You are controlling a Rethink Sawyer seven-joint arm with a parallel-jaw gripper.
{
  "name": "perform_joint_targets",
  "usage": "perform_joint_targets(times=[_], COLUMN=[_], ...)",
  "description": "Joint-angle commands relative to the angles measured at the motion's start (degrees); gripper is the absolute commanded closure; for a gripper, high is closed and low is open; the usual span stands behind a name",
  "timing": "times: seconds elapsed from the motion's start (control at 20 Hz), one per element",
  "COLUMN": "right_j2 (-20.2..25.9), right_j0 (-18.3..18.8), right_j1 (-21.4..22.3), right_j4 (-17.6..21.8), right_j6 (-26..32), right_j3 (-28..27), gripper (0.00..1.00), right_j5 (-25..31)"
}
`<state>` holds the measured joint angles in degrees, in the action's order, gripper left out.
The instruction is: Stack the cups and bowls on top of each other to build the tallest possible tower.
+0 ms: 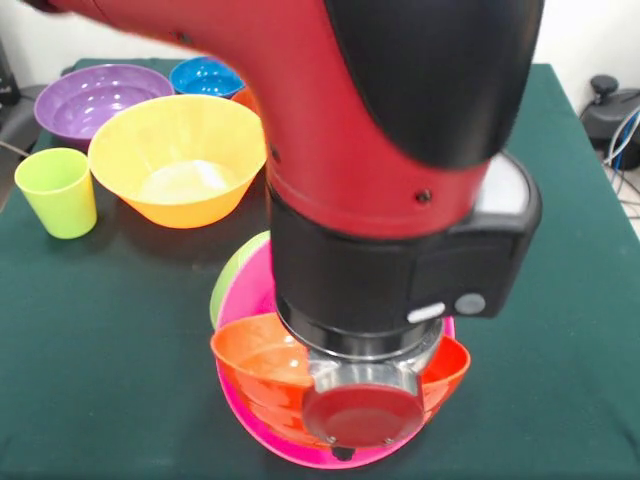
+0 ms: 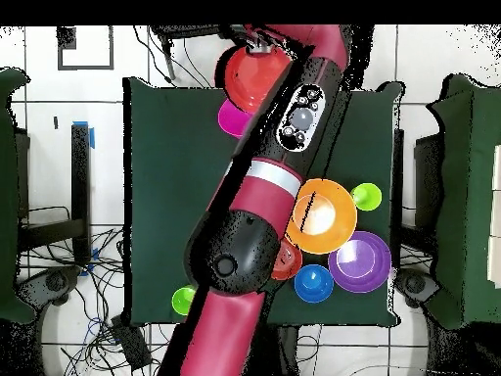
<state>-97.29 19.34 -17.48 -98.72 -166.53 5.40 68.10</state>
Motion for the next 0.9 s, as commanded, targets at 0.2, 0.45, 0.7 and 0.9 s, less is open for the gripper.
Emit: perform_joint_targets(times=[0.2,0.45,0.7,0.9], right_j2=[5.1,4.6,4.1,1.5], right_j0=[-2.3,-2.2,-2.8,-2.1], right_j1=[-2.0,-3.0,-4.2,-5.1], right_j4=[4.2,3.2,4.8,3.7], right_j6=[8.7,8.5,6.5,5.2], right_j3=[-1.4,-1.8,-0.8,-1.2], gripper=[1.0,1.0,1.0,1.0], right_j5=[4.7,6.5,6.6,5.0])
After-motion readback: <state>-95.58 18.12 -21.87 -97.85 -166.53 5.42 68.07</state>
